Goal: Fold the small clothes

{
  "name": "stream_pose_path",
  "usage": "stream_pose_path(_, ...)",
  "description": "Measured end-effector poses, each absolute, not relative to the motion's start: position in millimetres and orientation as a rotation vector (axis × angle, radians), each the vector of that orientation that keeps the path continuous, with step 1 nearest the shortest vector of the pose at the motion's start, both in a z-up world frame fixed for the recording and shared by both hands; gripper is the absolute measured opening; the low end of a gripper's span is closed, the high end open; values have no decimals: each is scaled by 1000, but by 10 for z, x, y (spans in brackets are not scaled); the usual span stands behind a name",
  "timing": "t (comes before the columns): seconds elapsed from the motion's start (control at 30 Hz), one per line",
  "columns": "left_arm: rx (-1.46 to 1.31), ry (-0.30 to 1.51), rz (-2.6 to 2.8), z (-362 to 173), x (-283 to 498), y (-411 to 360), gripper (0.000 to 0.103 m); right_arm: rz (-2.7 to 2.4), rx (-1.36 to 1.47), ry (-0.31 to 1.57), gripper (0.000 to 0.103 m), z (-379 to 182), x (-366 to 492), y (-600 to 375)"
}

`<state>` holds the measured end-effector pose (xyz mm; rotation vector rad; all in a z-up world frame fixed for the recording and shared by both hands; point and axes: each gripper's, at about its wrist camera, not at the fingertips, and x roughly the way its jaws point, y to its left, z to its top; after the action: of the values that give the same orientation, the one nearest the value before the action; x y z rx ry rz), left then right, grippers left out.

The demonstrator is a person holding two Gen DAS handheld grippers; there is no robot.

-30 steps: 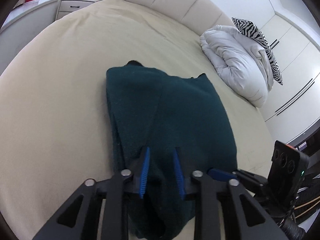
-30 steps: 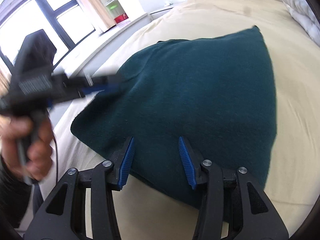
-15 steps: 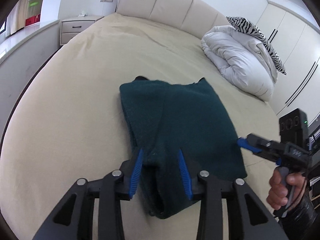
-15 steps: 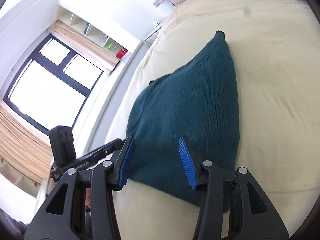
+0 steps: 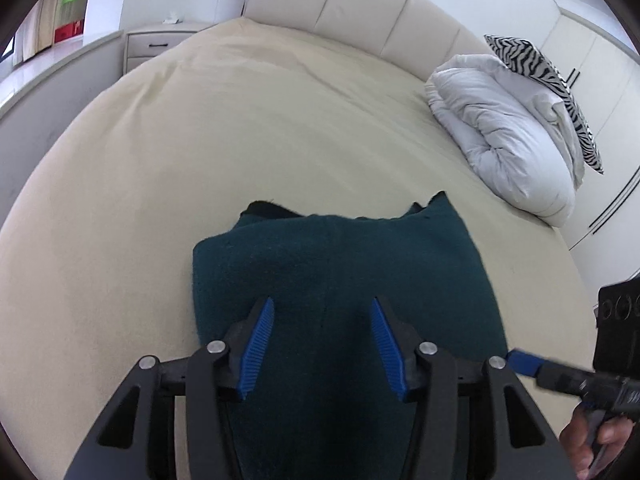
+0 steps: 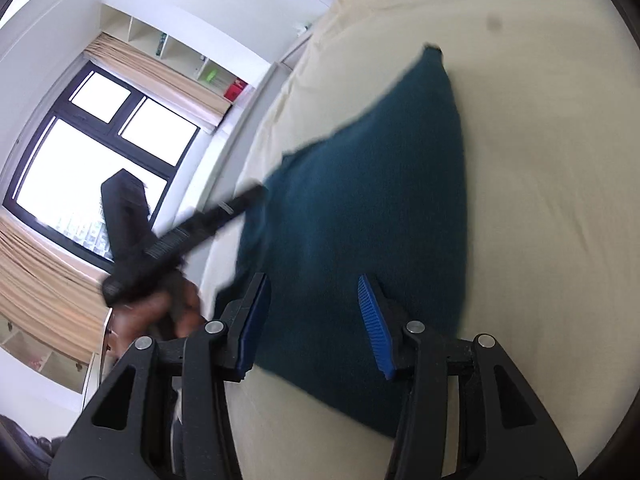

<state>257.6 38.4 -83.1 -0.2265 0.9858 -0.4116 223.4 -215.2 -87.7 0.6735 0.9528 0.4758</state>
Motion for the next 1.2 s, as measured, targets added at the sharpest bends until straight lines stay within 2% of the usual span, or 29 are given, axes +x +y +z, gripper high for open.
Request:
stream_pose_path(0.1, -248, 991, -432, -971, 2592, 435, 49, 519, 726, 953, 45, -806, 2658, -2174)
stream_pose_path(0.23, -188, 993, -423, -985, 2588, 334, 50, 465, 800, 981, 44, -988, 3268, -2250)
stream_pose_path(0.4, -144, 987, -430, -1025, 2590, 236, 58, 283, 867, 1006, 44, -1316, 3714, -2615)
stream_pose_path(0.47, -145, 983, -432, -1037, 2578, 234, 58, 276, 904, 999, 40, -1452, 3689, -2758)
stream_pose_path(0.57, -154, 983, -439, -1034, 2583, 252, 59, 279, 915, 955, 40, -1477, 3636, -2896)
stream_pose_path(0.67, -158, 981, -442, -1031, 2578, 266, 59, 199, 900, 892, 45, -1324, 3454, -3056)
stream_pose_path(0.83, -157, 977, -442, -1026, 2574, 266, 59, 416, 906, 771, 45, -933, 2975, -3017)
stream_pose_path(0.93, -155, 975, -441, -1028, 2569, 255, 59, 564, 851, 821, 45, -910, 2755, -2685)
stream_pose_path(1.03, -138, 972, -438, -1041, 2556, 246, 59, 619, 780, 917, 44, -1119, 2576, -2399)
stream_pose_path(1.2, -147, 962, -437, -1019, 2540, 274, 59, 633, 802, 888, 43, -1262, 2469, -2424)
